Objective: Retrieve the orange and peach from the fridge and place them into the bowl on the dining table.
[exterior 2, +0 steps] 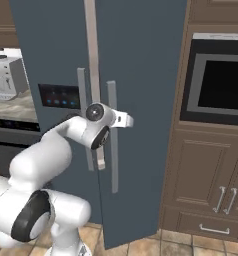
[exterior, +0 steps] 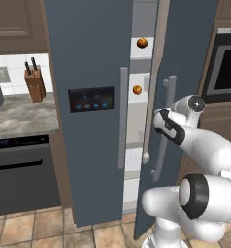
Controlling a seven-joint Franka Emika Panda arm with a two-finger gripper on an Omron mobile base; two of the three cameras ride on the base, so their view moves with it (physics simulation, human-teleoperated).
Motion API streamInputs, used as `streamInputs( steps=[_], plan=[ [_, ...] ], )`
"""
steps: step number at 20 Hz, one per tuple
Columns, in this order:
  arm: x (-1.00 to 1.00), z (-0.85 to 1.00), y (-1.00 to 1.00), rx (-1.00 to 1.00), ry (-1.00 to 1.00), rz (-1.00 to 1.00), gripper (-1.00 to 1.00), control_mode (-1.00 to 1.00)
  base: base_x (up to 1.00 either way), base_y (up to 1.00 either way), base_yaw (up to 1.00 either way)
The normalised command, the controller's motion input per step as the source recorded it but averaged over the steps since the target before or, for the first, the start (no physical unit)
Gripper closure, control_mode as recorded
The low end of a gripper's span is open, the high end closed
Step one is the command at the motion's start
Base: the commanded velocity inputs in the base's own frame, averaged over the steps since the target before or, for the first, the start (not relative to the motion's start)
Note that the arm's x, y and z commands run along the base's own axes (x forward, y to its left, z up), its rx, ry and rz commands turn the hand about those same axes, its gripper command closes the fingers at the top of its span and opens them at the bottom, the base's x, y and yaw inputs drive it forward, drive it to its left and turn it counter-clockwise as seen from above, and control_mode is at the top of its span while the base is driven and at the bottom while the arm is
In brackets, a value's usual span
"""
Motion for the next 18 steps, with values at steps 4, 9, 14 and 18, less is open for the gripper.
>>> streamInputs(
  steps=[4,9,14,18],
  plan=[
    [-1.00,0.45,-0.86,0.00,0.19,-0.03,1.00,-1.00,0.00,0.00,0.00],
    [-1.00,0.32,-0.99,0.00,0.12,-0.04,1.00,-1.00,0.00,0.00,0.00],
    [-1.00,0.26,-0.98,0.00,0.04,-0.04,1.00,-1.00,0.00,0.00,0.00],
    [-1.00,0.45,-0.36,0.00,-0.02,-0.02,1.00,-1.00,0.00,0.00,0.00]
  ],
)
